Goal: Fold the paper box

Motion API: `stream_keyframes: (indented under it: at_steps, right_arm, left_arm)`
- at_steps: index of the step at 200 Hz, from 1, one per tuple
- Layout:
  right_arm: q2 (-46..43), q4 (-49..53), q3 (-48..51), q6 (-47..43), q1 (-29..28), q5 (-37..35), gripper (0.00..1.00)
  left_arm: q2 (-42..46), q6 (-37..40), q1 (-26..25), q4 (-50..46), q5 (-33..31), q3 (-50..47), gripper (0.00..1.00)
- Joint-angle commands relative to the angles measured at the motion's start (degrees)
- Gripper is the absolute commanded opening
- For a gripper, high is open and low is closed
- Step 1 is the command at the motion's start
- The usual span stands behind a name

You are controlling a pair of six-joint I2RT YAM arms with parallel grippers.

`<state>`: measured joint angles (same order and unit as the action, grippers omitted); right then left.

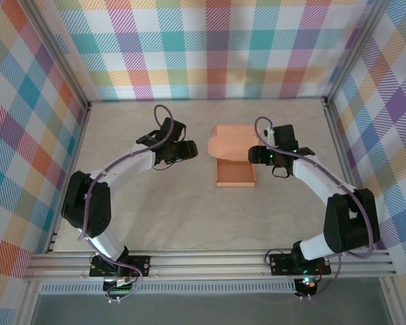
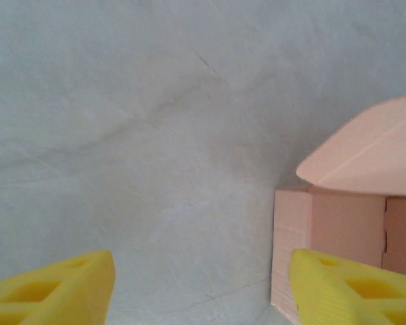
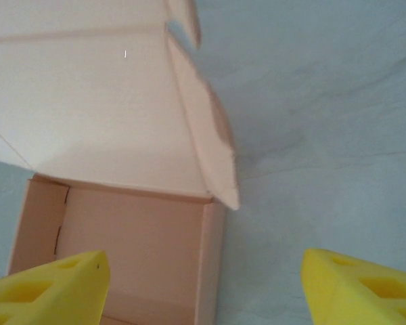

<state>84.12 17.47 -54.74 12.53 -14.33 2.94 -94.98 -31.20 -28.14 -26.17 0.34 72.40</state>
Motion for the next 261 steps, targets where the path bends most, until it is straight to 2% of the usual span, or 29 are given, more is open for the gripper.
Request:
stream_keyframes:
  at_steps: [1, 69, 157, 209, 261]
  right_arm:
    - [3.05, -3.53, 3.09, 3.67, -0.83, 4.84, 0.73]
    - [8.47, -4.97, 3.06, 3.85, -5.34, 2.70, 0.70]
    - [14.39, -5.33, -1.73, 2.69, -11.79, 2.12, 0.70]
    - [16.96, -3.34, -4.55, -0.39, -12.87, 1.38, 0.54]
    - [17.61, -1.47, -5.77, -2.71, -14.04, 0.16, 0.48]
  left_arm:
    - [2.98, 1.78, 1.98, 0.65, -2.18, -1.81, 0.70]
    - [5.64, 1.29, 4.15, 1.76, -1.45, -4.80, 0.72]
    - [6.92, 0.54, 6.59, 3.82, 0.95, -7.61, 0.75]
    - [6.87, 0.81, 6.96, 3.68, 1.27, -7.89, 0.75]
    - [6.52, 0.70, 7.13, 3.86, 1.55, -8.18, 0.75]
